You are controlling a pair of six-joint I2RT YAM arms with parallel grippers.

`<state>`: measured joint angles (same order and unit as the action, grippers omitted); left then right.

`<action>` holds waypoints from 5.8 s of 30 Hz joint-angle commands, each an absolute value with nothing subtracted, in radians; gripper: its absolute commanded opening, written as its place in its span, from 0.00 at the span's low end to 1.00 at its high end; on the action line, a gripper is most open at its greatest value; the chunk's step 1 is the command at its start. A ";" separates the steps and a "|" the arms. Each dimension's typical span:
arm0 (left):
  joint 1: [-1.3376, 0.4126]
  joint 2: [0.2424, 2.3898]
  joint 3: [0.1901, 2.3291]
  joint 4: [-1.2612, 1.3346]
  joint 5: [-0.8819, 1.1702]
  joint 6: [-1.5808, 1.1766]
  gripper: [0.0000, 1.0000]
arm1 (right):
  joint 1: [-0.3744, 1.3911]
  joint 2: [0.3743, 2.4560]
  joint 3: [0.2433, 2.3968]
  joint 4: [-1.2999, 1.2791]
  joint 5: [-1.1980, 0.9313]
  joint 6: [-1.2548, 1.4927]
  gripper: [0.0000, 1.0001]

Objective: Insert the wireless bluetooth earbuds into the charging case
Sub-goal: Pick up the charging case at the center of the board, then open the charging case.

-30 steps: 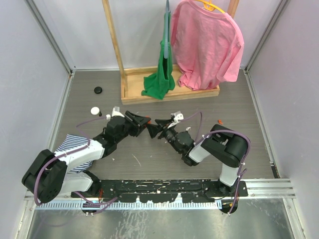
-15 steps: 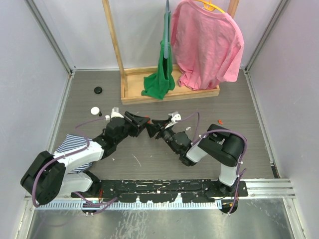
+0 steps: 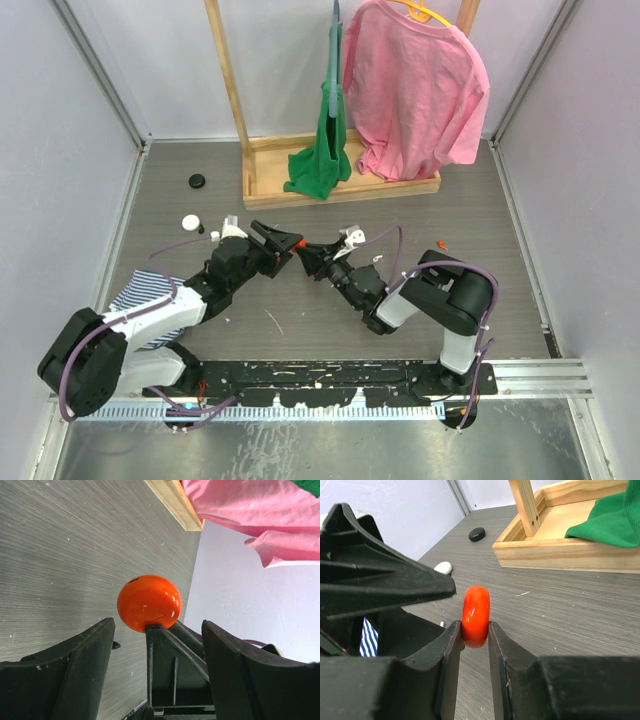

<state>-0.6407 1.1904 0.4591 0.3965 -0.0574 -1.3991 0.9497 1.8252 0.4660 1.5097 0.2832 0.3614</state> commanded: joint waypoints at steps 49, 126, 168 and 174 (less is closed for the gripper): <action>-0.641 0.942 0.458 0.504 0.747 -0.041 0.99 | 0.817 1.187 1.223 -0.662 -0.293 -0.149 0.18; -0.639 0.925 0.225 1.024 0.537 -0.183 0.00 | 0.817 1.112 1.040 -0.192 -0.484 -0.210 0.77; -0.640 0.892 0.175 1.204 0.659 -0.264 0.00 | 0.774 1.077 0.829 0.293 -0.525 -0.086 0.79; -0.640 0.897 0.179 1.204 0.674 -0.264 0.00 | 0.773 1.075 0.853 0.275 -0.512 -0.084 0.80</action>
<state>-0.6346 0.9054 0.1658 1.1110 0.6167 -0.2584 0.7841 1.0973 0.7830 0.2295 -0.5484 -0.0891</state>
